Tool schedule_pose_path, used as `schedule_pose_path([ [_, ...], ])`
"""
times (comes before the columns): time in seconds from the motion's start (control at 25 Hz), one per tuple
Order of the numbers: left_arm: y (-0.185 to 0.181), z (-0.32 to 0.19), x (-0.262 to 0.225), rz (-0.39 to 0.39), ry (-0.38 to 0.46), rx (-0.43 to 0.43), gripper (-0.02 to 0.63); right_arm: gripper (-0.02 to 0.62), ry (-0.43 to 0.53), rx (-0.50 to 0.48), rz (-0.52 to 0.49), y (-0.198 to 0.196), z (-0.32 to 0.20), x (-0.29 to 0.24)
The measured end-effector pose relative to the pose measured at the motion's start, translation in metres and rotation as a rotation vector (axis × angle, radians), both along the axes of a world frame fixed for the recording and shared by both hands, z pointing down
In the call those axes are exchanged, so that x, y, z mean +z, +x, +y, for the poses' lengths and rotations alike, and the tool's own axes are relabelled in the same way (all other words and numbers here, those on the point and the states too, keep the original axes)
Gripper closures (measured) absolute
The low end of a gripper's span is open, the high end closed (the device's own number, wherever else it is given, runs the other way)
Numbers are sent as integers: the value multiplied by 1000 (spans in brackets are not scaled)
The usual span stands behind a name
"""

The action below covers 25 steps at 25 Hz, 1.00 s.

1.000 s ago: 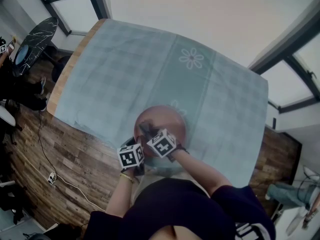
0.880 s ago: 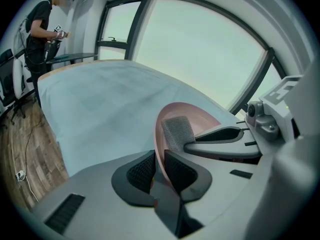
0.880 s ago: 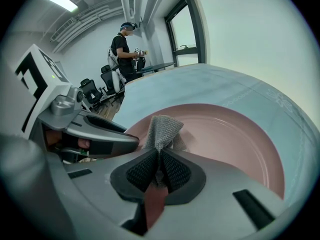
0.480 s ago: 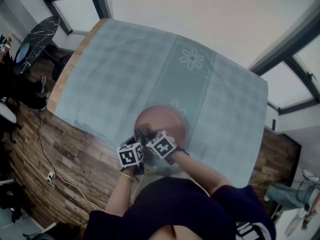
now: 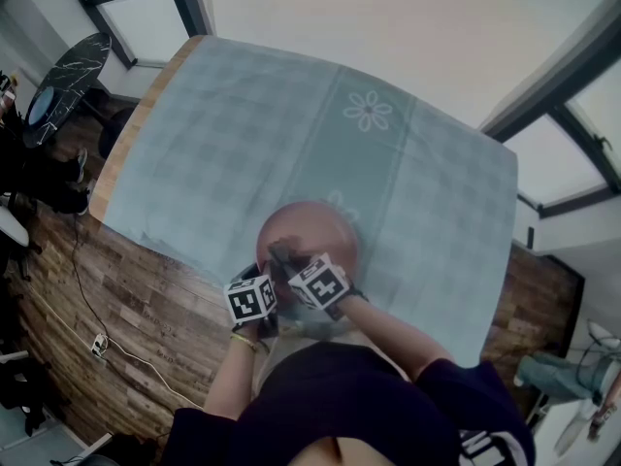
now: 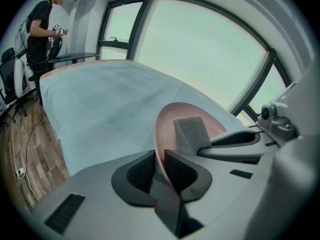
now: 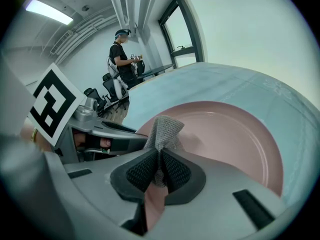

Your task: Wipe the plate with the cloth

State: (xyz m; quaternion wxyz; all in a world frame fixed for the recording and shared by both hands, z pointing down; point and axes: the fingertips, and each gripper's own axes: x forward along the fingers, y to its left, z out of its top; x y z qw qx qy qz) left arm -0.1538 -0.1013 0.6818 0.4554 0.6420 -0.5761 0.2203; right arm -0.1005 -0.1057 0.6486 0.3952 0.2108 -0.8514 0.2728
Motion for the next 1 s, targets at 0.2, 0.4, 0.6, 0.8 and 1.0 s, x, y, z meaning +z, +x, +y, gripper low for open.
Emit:
schedule_pose_path([
  [0.2, 0, -3, -2, -2, 13, 5, 537, 563, 56, 51, 16, 23, -23, -6],
  [0.4, 1, -2, 0, 3, 9, 6, 537, 563, 90, 131, 39, 54, -53, -1],
  [0.6, 1, -2, -1, -1, 6, 6, 537, 563, 110, 193, 68, 79, -76, -2],
  [0.8, 2, -3, -1, 0, 8, 10, 537, 563, 76, 221, 114, 91, -83, 3],
  [1.0, 2, -2, -2, 0, 7, 6, 537, 563, 73, 219, 164, 94, -86, 9],
])
